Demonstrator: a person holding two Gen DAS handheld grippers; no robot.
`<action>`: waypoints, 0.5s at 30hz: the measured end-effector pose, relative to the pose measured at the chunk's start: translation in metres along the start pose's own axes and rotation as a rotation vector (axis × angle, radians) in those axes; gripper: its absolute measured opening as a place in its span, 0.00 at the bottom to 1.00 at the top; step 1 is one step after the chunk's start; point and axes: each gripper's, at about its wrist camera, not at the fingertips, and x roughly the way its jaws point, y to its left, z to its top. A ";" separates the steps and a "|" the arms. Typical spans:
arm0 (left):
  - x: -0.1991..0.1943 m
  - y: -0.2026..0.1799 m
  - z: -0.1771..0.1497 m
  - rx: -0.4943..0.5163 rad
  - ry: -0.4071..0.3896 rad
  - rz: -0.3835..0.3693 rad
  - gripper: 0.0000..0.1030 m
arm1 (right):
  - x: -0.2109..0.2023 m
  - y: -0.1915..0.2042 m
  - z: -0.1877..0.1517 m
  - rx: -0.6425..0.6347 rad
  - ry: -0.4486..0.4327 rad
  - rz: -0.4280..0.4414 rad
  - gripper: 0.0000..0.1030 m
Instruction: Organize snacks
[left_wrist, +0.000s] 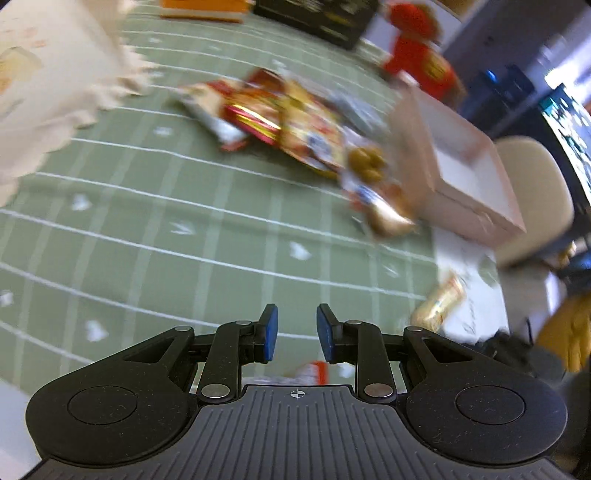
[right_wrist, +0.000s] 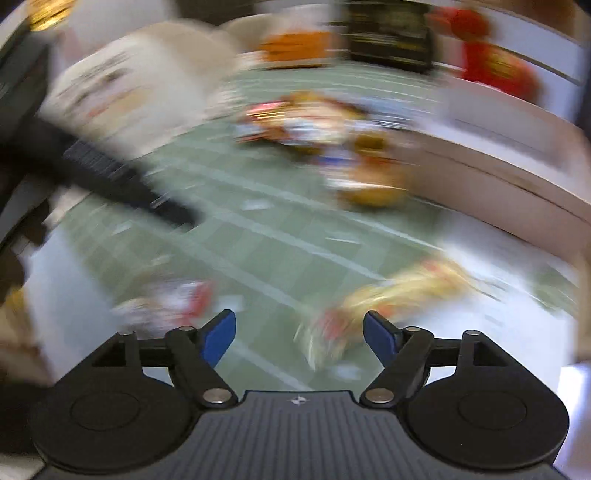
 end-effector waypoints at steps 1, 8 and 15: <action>-0.003 0.005 0.001 -0.014 -0.008 0.009 0.27 | 0.006 0.012 0.002 -0.050 0.011 0.046 0.75; -0.017 0.020 0.003 -0.064 -0.051 -0.005 0.27 | 0.045 0.074 0.013 -0.314 0.025 0.058 0.75; -0.010 0.008 0.010 -0.013 -0.050 -0.040 0.27 | 0.054 0.057 0.029 -0.244 0.024 0.038 0.52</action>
